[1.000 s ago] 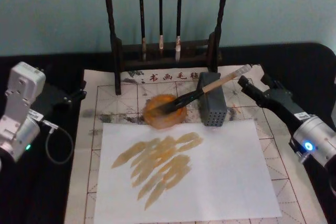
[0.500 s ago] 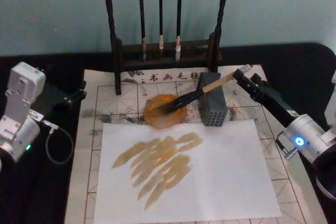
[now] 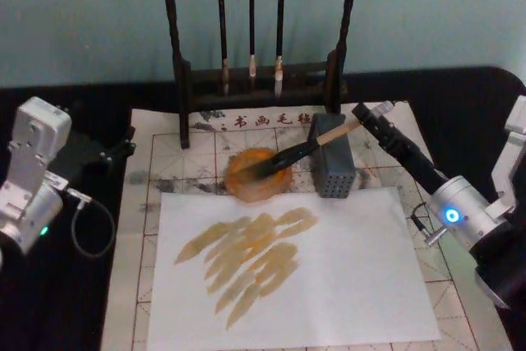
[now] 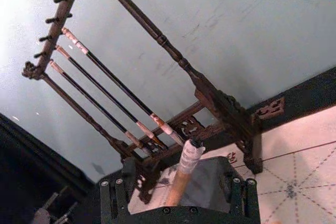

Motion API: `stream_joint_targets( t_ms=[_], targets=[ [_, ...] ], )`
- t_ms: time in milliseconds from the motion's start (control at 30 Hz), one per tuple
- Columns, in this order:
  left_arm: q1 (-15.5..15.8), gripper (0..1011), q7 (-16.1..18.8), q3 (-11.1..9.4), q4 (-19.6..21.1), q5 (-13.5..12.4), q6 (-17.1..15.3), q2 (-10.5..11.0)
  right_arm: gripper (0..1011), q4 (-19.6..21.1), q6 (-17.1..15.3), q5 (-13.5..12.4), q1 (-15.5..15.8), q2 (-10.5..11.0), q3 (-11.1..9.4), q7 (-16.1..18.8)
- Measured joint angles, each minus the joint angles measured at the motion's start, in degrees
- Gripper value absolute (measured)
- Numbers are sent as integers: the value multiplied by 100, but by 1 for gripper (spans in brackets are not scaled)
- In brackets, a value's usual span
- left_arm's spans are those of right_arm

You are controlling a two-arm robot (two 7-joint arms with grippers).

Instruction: Pick up the brush from the inkstone, write on the paper, then place the brush back to its original position.

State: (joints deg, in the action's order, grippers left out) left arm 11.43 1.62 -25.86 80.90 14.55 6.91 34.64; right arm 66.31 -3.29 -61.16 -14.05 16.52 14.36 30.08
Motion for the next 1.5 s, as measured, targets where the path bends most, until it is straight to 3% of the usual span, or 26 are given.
stream_joint_targets(
  t_ms=[567,1500],
  targets=[
    [0,1001,0,0,0,0,0,0,1000,-436,45,-477,-220,-154,152,247],
    [0,1001,0,0,0,0,0,0,1000,-608,181,-797,-320,-167,349,215]
  ],
)
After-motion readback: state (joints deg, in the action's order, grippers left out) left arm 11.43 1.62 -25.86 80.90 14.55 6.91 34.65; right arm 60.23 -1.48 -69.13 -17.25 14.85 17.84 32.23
